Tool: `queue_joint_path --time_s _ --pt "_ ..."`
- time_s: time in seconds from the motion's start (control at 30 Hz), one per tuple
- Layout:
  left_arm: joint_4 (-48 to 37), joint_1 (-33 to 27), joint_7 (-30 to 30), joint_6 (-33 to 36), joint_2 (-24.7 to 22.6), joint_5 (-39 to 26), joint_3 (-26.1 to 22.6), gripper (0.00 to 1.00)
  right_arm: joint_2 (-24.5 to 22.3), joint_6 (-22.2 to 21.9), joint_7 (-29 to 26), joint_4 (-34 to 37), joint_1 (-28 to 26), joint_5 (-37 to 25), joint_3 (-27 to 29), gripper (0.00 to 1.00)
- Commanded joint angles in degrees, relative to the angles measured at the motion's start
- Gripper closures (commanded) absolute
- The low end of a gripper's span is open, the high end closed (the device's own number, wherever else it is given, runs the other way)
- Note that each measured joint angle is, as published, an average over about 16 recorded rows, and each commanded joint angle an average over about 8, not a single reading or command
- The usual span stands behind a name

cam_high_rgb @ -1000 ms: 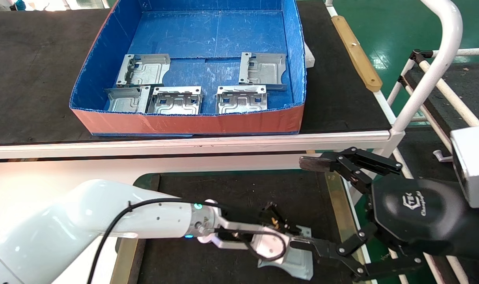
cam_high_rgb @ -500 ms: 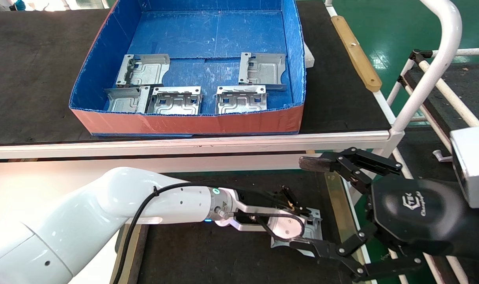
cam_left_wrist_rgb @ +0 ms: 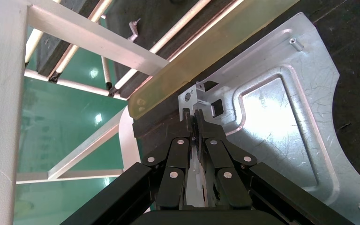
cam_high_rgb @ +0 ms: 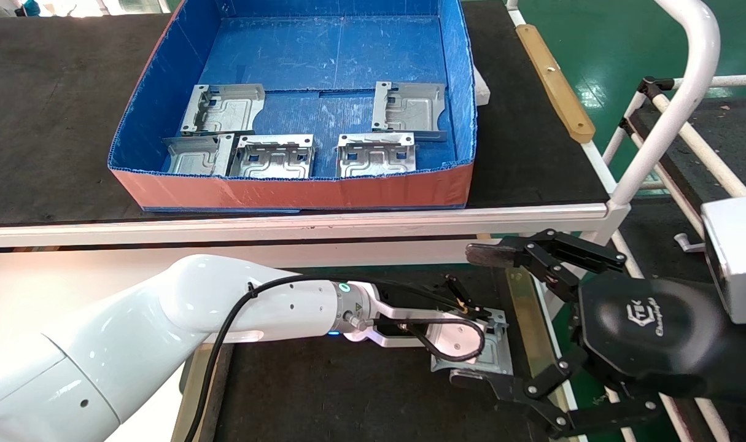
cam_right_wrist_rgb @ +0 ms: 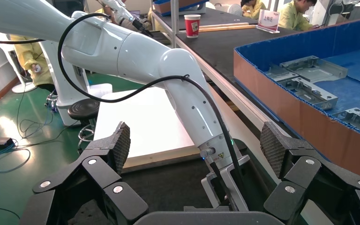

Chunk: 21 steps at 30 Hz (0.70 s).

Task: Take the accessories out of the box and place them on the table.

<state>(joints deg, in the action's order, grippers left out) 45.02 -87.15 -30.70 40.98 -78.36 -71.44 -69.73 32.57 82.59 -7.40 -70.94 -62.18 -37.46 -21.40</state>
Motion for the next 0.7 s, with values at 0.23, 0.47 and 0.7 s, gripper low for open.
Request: queue_joint_path --time_s 0.23,0.47,0.7 --pt "0.03 -0.05 0.02 -0.30 -0.02 0.31 -0.33 0.00 0.00 -0.01 0.00 0.00 0.01 0.00 0.00 0.00" --pt "0.07 0.00 0.02 -0.08 0.04 0.14 -0.09 0.00 0.00 -0.01 0.00 0.00 0.01 0.00 0.00 0.00" --pt "0.11 0.04 0.04 0.09 0.08 0.02 0.07 0.00 0.00 0.00 0.00 0.00 0.00 0.00 0.00 0.00"
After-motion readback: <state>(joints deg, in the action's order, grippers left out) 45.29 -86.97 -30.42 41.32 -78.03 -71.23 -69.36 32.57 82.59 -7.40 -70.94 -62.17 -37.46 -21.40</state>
